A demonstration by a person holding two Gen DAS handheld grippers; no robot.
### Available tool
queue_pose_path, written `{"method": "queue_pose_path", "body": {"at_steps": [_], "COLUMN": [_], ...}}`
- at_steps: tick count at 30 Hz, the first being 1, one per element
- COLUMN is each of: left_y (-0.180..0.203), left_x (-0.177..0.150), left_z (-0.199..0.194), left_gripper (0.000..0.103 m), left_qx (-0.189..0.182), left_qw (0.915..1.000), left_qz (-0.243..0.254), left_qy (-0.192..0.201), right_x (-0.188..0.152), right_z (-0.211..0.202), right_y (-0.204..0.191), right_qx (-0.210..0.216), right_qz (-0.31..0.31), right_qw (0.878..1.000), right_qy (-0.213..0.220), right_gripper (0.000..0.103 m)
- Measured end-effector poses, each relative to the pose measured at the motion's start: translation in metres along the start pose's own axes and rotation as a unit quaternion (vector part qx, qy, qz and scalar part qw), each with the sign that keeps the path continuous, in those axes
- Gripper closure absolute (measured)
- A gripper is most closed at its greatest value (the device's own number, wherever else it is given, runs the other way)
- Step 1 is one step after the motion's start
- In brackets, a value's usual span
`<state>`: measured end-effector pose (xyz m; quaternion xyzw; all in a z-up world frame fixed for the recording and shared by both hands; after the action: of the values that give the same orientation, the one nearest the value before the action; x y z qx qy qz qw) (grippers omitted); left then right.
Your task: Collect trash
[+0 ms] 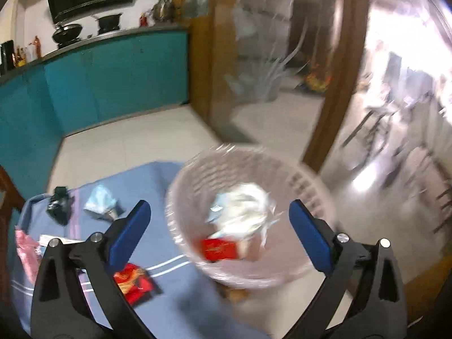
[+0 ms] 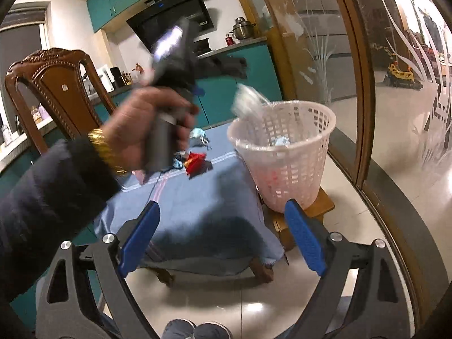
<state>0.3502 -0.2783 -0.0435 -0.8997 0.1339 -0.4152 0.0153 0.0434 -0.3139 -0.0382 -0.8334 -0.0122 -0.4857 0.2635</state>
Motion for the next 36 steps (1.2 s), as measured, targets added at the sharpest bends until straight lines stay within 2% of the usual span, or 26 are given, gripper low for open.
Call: {"method": "queue_pose_path", "body": {"at_steps": [1,4,8,11,14,16,19,23,29,36], "left_y": [-0.008,-0.038,-0.110,-0.163,-0.199,-0.225,-0.243,-0.252,-0.238,-0.230], "left_x": [-0.013,-0.054,-0.144,-0.222,-0.274,-0.299,-0.310,-0.302,-0.291,-0.293], "left_z": [0.005,-0.007,-0.043,-0.079,-0.111,-0.139,-0.169,-0.192,-0.193,-0.195], "left_gripper": [0.005,0.005,0.005,0.004,0.004,0.004,0.004,0.003,0.003,0.003], "left_qx": [0.006,0.009,0.052,0.088,0.120,0.137,0.147,0.169,0.155,0.147], "left_qw": [0.9998,0.9998,0.9975,0.9913,0.9824,0.9747,0.9690,0.9689,0.9732,0.9762], "left_qz": [-0.001,-0.013,-0.044,-0.084,-0.117,-0.153,-0.182,-0.174,-0.166,-0.156], "left_qy": [-0.017,-0.014,-0.020,-0.052,-0.083,-0.088,-0.079,-0.049,-0.035,-0.032], "right_x": [0.002,-0.007,-0.021,-0.028,-0.031,-0.032,-0.030,-0.031,-0.035,-0.035], "right_z": [-0.001,0.004,0.028,0.050,0.071,0.080,0.088,0.089,0.079,0.072], "right_y": [-0.003,-0.010,-0.018,-0.033,-0.052,-0.066,-0.085,-0.099,-0.097,-0.086], "right_qx": [0.005,0.007,0.022,0.042,0.063,0.071,0.087,0.094,0.082,0.066], "right_qz": [-0.003,-0.021,-0.028,-0.032,-0.041,-0.054,-0.062,-0.071,-0.069,-0.062], "right_qw": [1.000,1.000,0.999,0.997,0.995,0.994,0.992,0.991,0.992,0.994], "right_qy": [0.003,-0.011,-0.038,-0.053,-0.066,-0.069,-0.067,-0.066,-0.066,-0.065], "right_gripper": [0.015,0.015,0.015,0.015,0.015,0.015,0.015,0.015,0.015,0.015]}}
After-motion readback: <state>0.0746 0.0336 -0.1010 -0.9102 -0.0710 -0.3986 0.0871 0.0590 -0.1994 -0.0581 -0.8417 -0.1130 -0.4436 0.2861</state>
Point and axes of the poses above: each gripper's, at about its wrist camera, not at the fingertips, and z roughly the way its jaws point, y to its right, x to its top, the point moved 7 cm from there along z, roughly the way its jaws point, and after that the axes turned 14 degrees about x, right-handed, at the moved point
